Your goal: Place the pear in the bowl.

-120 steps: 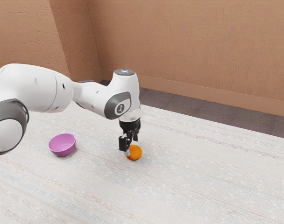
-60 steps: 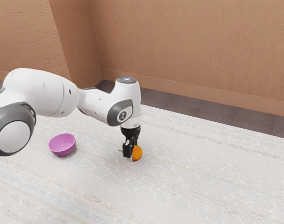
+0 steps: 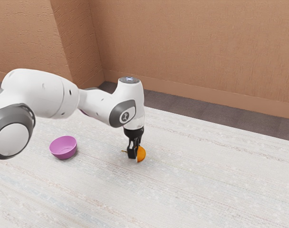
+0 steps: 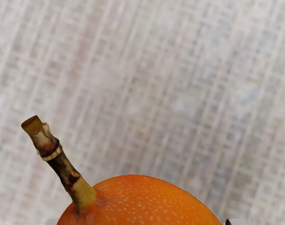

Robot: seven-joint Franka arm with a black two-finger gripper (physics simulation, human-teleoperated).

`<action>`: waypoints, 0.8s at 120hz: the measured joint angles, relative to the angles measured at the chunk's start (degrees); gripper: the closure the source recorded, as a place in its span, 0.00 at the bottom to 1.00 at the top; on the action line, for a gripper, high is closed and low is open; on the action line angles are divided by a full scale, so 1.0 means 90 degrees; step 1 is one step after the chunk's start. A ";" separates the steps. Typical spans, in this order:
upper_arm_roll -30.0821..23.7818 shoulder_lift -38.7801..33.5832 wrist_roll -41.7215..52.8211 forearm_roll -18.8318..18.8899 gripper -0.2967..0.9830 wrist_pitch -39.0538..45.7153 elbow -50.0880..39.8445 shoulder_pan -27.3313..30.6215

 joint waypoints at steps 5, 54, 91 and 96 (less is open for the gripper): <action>0.0001 -0.0054 -0.0020 -0.0002 0.47 -0.0024 -0.0004 -0.0010; 0.0004 -0.1853 -0.0105 0.0048 0.49 -0.0203 -0.1311 0.1344; -0.0005 -0.2270 -0.0038 -0.0004 0.49 -0.0163 -0.1880 0.2775; -0.0005 -0.2225 -0.0028 -0.0010 0.49 -0.0139 -0.1867 0.2878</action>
